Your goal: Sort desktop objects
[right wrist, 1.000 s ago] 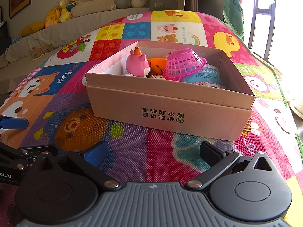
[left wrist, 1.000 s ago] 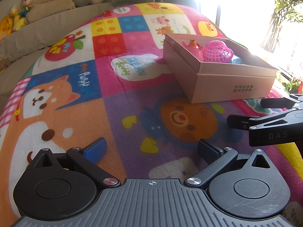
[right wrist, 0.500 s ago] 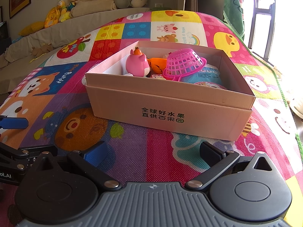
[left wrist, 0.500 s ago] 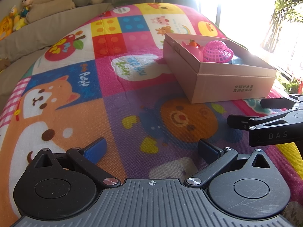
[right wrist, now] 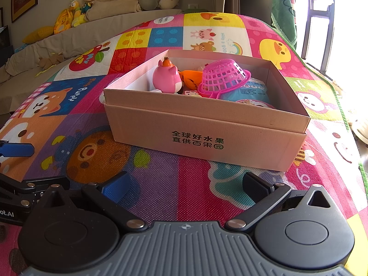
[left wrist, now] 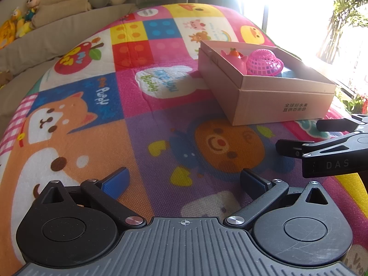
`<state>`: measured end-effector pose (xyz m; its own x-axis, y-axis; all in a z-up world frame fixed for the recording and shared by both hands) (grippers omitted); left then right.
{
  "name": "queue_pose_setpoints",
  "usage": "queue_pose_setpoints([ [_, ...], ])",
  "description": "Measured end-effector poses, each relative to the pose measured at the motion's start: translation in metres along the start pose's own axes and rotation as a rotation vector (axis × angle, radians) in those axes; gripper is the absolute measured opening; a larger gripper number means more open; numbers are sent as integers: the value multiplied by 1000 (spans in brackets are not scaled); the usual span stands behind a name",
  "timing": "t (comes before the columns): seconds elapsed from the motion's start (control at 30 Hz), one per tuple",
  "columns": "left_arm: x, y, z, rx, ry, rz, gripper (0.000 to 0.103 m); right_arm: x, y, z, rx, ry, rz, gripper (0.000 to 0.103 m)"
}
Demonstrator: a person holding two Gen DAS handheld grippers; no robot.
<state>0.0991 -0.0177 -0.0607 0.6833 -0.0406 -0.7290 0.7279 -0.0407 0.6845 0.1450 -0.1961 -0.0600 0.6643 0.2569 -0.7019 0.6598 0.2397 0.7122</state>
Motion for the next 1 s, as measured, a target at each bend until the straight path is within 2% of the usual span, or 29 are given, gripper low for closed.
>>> queue_pose_setpoints([
  [1.0, 0, 2, 1, 14, -5, -12, 103, 0, 0, 0, 0, 0, 0, 103],
])
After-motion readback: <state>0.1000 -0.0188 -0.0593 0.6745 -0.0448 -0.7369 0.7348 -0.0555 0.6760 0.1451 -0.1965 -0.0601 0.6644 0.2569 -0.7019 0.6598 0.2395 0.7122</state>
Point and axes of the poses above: each gripper's, at about its wrist camera, not at the fingertips, and x roughly the way its jaws point, z to its right, y to its top, the point moved 9 cm from there along x, roughly the way its jaws point, and after that the axes turned 5 degrees about -z, right-handed, at the moved point
